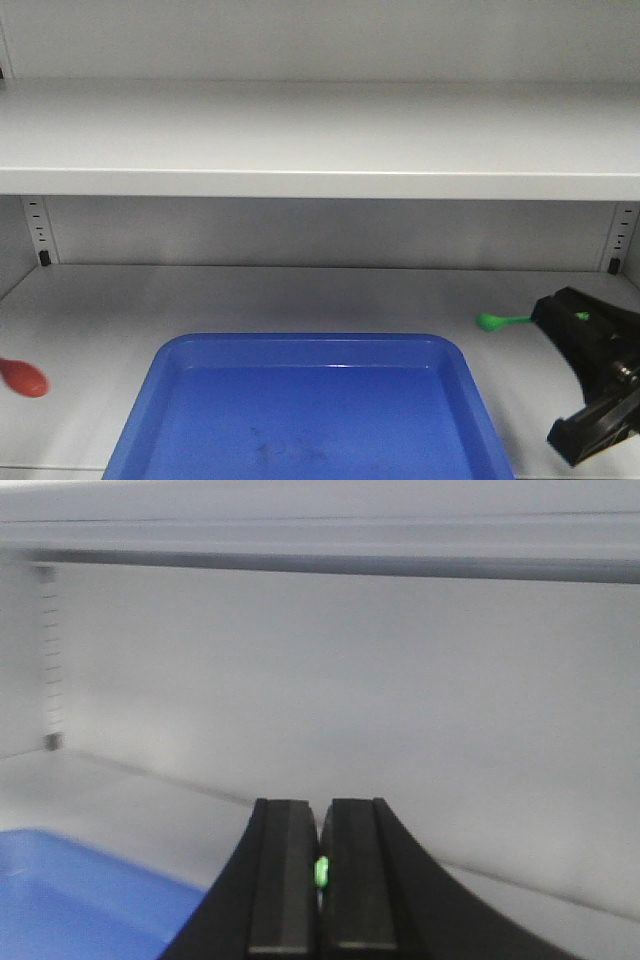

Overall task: Sort red and green spoons into left cabinet
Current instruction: 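Lower both spoons over the blue tray and open both grippers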

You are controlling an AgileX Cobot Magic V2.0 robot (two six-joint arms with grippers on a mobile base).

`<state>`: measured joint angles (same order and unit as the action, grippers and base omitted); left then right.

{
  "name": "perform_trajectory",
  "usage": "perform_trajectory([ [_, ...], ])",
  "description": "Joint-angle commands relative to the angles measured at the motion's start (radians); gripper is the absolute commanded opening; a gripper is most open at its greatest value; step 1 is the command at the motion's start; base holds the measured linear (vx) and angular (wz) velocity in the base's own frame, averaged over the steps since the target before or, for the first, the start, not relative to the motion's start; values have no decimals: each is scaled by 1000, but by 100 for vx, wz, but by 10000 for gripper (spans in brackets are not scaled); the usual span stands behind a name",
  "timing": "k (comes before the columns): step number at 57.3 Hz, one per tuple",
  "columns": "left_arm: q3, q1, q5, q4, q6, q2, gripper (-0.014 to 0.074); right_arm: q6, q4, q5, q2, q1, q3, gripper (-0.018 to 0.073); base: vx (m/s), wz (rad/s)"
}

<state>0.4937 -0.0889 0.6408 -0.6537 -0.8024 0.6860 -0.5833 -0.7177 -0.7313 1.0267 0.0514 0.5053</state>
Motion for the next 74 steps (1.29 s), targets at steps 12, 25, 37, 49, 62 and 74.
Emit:
perform_trajectory([
  [12, 27, -4, 383, 18, -198, 279, -6, -107, -175, -222, 44, 0, 30, 2, 0, 0],
  [25, 28, -4, 615, 19, -278, 527, 22, -143, -173, -356, 175, 0, 32, 22, 0, 0],
  [37, 62, -78, 689, 37, -277, 685, 122, -155, -173, -401, 255, 7, 53, 66, 0, 0],
  [49, 180, -133, 669, 32, -274, 749, 346, -173, -166, -287, 270, 98, 115, 197, 0, 0],
  [62, 190, -132, 575, -31, -268, 748, 583, -172, -99, -184, 270, 112, 122, 471, 0, 0],
  [74, 190, -132, 575, -76, -260, 748, 611, -172, -61, -198, 270, 112, 122, 643, 0, 0],
])
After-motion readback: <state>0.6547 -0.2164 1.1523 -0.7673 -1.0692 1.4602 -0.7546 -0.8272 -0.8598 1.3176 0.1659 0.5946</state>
